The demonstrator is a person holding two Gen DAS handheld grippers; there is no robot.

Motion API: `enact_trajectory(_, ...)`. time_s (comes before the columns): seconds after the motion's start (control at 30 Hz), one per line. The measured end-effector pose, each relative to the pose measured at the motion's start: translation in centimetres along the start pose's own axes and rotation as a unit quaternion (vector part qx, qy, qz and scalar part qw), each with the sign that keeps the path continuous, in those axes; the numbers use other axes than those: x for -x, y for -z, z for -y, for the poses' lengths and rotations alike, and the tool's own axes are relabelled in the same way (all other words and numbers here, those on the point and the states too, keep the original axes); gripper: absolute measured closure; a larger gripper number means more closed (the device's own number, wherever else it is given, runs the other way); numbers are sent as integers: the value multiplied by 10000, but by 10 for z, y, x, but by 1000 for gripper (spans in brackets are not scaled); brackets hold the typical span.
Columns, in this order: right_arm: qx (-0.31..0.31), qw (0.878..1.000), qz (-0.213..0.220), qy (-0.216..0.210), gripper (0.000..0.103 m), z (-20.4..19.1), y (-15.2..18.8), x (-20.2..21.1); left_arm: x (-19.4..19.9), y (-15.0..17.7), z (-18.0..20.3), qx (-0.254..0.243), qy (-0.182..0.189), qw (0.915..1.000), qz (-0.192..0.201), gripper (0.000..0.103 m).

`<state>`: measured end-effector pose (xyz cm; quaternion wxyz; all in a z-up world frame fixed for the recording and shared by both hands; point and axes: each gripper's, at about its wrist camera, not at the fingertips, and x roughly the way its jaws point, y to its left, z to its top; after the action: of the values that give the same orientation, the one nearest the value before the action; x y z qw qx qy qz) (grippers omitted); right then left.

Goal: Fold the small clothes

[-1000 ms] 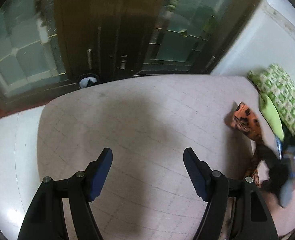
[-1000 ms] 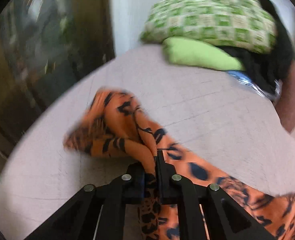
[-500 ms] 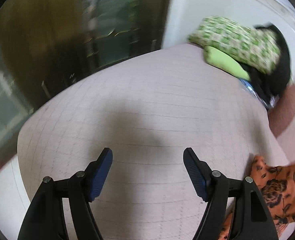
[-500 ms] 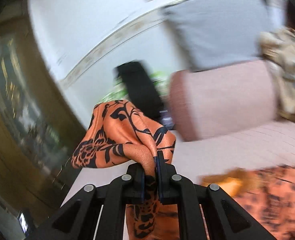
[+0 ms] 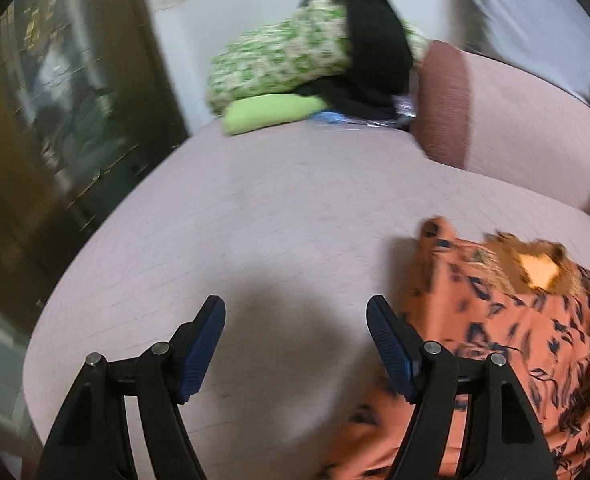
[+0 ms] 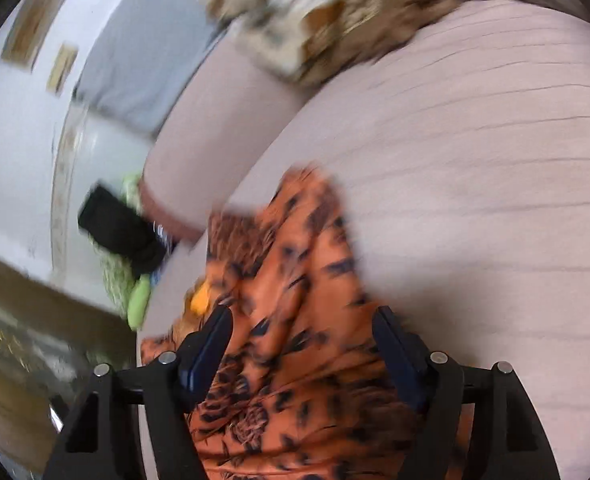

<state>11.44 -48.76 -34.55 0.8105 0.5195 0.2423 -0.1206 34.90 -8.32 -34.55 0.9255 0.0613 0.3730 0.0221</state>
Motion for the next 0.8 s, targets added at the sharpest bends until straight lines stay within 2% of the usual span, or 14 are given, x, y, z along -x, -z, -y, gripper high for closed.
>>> enact_trajectory(0.07, -98, 9997, 158, -166, 27, 1, -10, 5, -8, -1, 9, -35, 199, 9997, -124, 27)
enact_trajectory(0.17, 229, 9992, 196, -244, 27, -28, -24, 2, -24, -1, 11, 28, 146, 9993, -332, 27)
enact_trajectory(0.23, 704, 9975, 56, -14, 27, -59, -28, -8, -31, 0, 10, 127, 170, 9986, -484, 27)
enact_trajectory(0.3, 1354, 9897, -57, 453, 27, -96, -25, -32, -42, -3, 11, 299, 380, 9967, -647, 27)
enact_trajectory(0.4, 2351, 9596, -464, 1474, 27, -144, -13, -84, -50, -4, 15, 483, 606, 9939, -786, 27)
enact_trajectory(0.47, 2890, 9187, -818, 2565, 27, -164, -5, -129, -54, -8, 15, 678, 748, 9922, -735, 27)
enact_trajectory(0.53, 3175, 8856, -917, 3262, 28, -166, 0, -155, -59, -9, 9, 997, 970, 9872, -775, 30)
enact_trajectory(0.57, 3265, 8743, -950, 3463, 31, -164, 3, -163, -64, -8, 8, 1051, 1041, 9848, -907, 36)
enact_trajectory(0.6, 3341, 8637, -1009, 3636, 39, -160, 6, -171, -66, -8, 9, 1017, 1042, 9843, -993, 57)
enact_trajectory(0.63, 3365, 8569, -1082, 3752, 53, -155, 7, -174, -68, -8, 10, 936, 997, 9846, -1089, 73)
enact_trajectory(0.67, 3321, 8556, -1130, 3807, 84, -151, 7, -172, -70, -7, 12, 893, 958, 9849, -1134, 77)
enact_trajectory(0.73, 2842, 8926, -1043, 3340, 94, -143, -3, -145, -71, -6, 14, 776, 826, 9872, -1126, 93)
enact_trajectory(0.77, 2707, 9020, -1017, 3207, 97, -141, -7, -135, -69, -6, 14, 725, 696, 9892, -1068, 96)
enact_trajectory(0.8, 2460, 9200, -933, 2904, 97, -141, -13, -116, -67, -5, 15, 698, 621, 9905, -1010, 96)
